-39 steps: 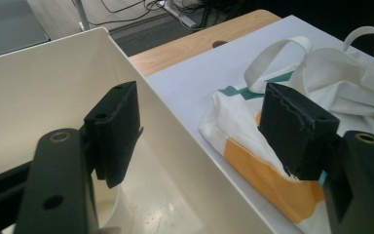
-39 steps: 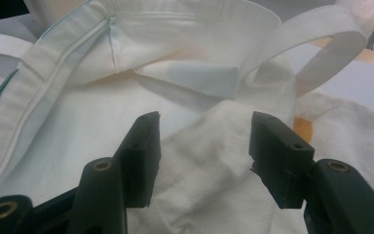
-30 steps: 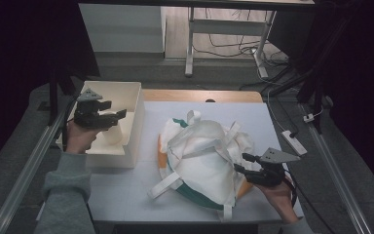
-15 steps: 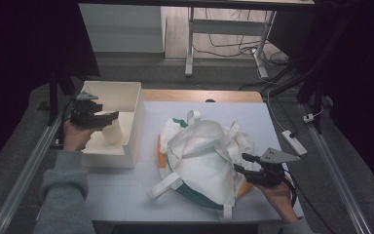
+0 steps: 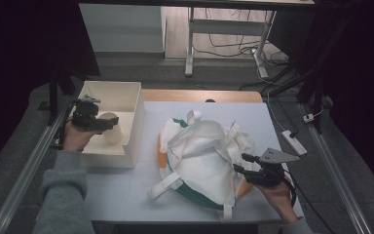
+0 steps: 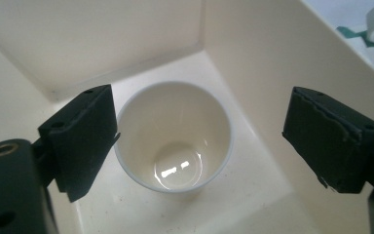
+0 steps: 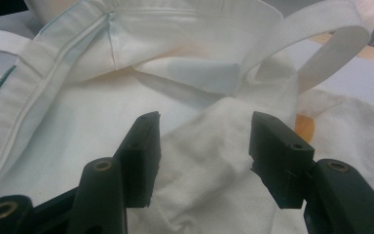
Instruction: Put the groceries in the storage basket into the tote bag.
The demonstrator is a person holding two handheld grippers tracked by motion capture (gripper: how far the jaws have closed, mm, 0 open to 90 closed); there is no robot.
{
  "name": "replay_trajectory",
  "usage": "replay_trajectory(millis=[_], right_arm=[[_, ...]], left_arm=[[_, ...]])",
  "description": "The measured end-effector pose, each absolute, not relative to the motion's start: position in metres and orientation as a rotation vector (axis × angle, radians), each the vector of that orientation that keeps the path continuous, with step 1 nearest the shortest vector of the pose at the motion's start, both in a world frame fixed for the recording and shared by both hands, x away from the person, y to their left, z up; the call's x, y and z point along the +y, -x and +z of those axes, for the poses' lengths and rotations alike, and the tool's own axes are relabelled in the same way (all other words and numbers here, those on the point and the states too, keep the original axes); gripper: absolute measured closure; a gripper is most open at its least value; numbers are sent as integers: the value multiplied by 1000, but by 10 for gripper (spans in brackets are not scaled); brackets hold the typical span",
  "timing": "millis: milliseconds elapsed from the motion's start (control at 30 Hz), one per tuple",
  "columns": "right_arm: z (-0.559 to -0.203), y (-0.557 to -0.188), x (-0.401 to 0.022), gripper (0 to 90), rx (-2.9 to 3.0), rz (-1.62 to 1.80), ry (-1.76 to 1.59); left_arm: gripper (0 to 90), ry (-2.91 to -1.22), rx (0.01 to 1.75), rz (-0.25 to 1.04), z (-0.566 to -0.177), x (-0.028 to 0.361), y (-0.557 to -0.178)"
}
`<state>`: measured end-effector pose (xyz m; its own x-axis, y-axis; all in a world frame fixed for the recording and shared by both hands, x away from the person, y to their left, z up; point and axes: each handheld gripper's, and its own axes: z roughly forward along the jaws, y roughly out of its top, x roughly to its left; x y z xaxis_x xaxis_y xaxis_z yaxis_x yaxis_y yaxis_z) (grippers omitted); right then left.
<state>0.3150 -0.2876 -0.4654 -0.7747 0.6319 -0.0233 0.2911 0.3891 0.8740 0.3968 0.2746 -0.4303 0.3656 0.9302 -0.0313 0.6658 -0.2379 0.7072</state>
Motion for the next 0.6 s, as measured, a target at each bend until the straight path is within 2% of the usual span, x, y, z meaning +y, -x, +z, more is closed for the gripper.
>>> replay_trajectory(millis=[333,600], right_arm=[[-466,-315,-287,452,2303,1335,-806],[-467,-316,-287,452,2304,1339,-807]], left_arm=[[40,-2029,1410,501,-445,274,-406],[28,-2053,1445,500,-455,273,-414]])
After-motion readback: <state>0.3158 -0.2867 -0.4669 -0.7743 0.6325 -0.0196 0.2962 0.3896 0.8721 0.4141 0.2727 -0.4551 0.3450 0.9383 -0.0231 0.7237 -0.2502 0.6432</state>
